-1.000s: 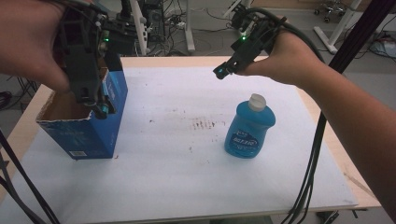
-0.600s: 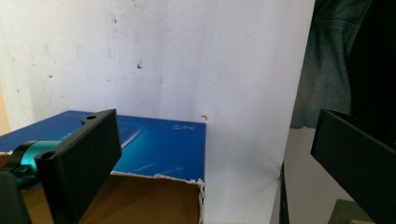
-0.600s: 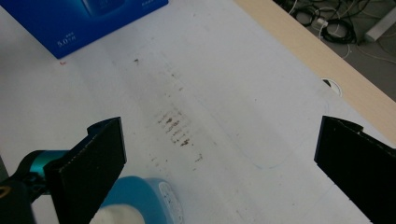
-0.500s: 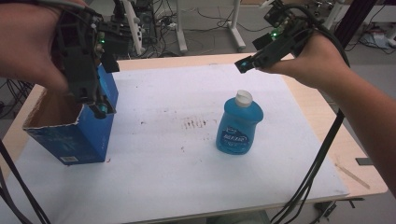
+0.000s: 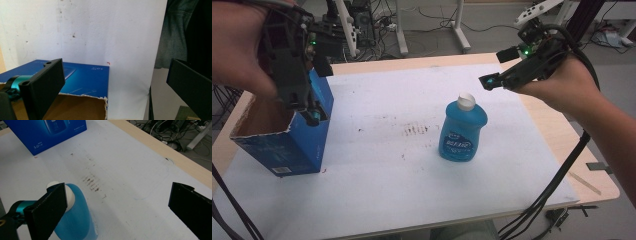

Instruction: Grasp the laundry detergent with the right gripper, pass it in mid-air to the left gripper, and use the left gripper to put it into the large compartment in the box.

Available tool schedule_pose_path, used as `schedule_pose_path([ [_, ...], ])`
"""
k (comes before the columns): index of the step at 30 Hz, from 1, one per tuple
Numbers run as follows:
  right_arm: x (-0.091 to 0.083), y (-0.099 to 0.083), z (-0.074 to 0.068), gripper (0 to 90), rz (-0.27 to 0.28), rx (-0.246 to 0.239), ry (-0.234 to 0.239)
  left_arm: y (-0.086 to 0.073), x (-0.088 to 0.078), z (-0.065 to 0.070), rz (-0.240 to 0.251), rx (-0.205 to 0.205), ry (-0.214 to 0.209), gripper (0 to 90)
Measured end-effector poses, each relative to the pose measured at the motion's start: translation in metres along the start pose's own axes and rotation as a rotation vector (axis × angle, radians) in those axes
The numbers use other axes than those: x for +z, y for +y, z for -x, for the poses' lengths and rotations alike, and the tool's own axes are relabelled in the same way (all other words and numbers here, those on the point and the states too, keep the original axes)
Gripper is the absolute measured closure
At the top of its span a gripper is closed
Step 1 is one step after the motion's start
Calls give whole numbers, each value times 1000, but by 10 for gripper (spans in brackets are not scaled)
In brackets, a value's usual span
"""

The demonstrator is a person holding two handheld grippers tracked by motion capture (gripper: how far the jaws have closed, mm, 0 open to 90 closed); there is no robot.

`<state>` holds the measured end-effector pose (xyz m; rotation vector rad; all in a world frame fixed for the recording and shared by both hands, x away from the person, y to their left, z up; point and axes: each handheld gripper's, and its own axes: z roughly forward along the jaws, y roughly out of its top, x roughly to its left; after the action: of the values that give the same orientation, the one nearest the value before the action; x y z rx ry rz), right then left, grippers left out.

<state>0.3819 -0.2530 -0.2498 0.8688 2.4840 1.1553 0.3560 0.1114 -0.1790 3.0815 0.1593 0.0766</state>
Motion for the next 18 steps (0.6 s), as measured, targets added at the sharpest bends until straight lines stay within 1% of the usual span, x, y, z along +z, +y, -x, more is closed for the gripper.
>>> schedule_pose_path([
  [7,-9,-19,-1,11,10,11,-2,1,1,0,6,0,-3,17],
  [9,-12,-25,-1,11,13,19,0,1,1,-1,0,3,-4,17],
  [11,-13,-32,-3,11,16,21,0,2,2,-1,1,-3,-4,17],
  [14,-12,-43,-5,11,12,28,1,3,2,-1,3,-1,-7,17],
  [18,-6,-60,-8,11,-6,34,13,4,3,-1,2,0,-9,16],
])
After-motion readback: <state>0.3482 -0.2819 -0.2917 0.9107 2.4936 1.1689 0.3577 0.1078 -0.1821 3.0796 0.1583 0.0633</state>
